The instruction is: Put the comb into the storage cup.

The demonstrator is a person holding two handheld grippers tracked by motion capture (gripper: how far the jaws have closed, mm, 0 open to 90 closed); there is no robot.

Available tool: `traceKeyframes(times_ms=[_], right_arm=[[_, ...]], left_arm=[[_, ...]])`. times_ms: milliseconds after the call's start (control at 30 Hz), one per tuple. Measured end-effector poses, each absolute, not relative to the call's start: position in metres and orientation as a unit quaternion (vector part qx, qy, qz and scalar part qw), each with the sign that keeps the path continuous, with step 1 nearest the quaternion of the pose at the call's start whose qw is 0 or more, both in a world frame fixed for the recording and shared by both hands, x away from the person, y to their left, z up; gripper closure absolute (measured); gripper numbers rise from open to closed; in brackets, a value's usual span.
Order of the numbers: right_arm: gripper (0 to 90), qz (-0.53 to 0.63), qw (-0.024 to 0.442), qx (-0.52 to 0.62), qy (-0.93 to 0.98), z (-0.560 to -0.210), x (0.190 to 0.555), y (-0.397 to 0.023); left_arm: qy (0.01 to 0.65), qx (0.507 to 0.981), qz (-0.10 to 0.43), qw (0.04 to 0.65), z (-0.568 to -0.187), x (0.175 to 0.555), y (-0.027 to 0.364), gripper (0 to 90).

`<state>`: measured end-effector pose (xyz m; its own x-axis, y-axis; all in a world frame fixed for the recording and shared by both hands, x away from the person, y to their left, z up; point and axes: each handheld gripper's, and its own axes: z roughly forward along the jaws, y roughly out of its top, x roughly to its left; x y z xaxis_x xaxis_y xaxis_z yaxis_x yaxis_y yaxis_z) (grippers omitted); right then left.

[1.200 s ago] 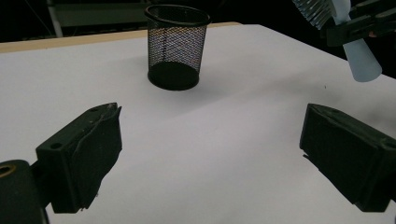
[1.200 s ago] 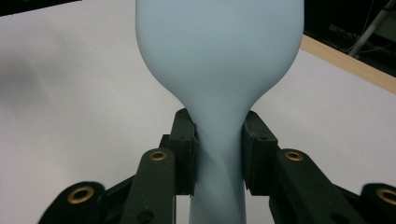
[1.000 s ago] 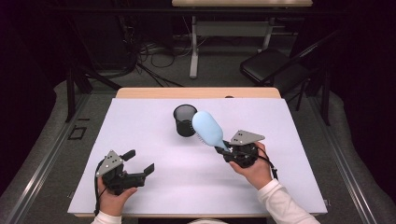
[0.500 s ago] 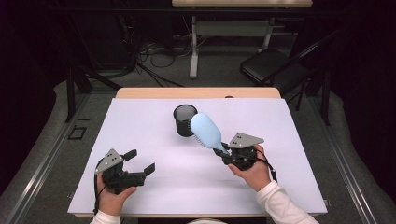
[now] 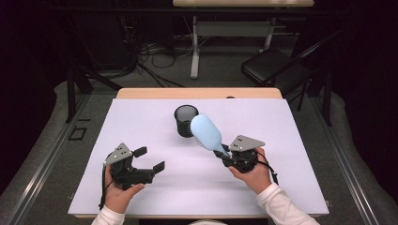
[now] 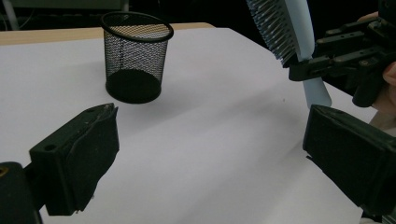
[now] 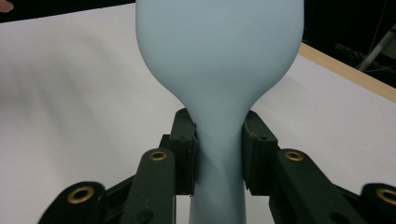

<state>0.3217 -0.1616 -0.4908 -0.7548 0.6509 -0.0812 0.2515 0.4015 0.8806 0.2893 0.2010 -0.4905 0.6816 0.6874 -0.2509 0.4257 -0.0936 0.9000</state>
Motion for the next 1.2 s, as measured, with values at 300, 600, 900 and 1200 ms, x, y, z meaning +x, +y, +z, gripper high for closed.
traceKeyframes(times_ms=[300, 600, 900, 1200], right_arm=[[69.5, 0.471, 0.212, 0.277, 0.81, -0.491, 0.32, -0.16], [69.5, 0.474, 0.213, 0.279, 0.807, -0.491, 0.32, -0.161], [69.5, 0.477, 0.214, 0.279, 0.805, -0.49, 0.32, -0.162], [69.5, 0.481, 0.217, 0.279, 0.802, -0.489, 0.319, -0.162]], left_arm=[[0.384, 0.729, 0.094, 0.559, -0.48, 0.3, 0.191, 3.7], [0.367, 0.737, 0.081, 0.561, -0.47, 0.308, 0.178, 1.0], [0.36, 0.745, 0.083, 0.555, -0.461, 0.315, 0.166, 1.0], [0.371, 0.739, 0.061, 0.559, -0.454, 0.323, 0.165, 1.0]])
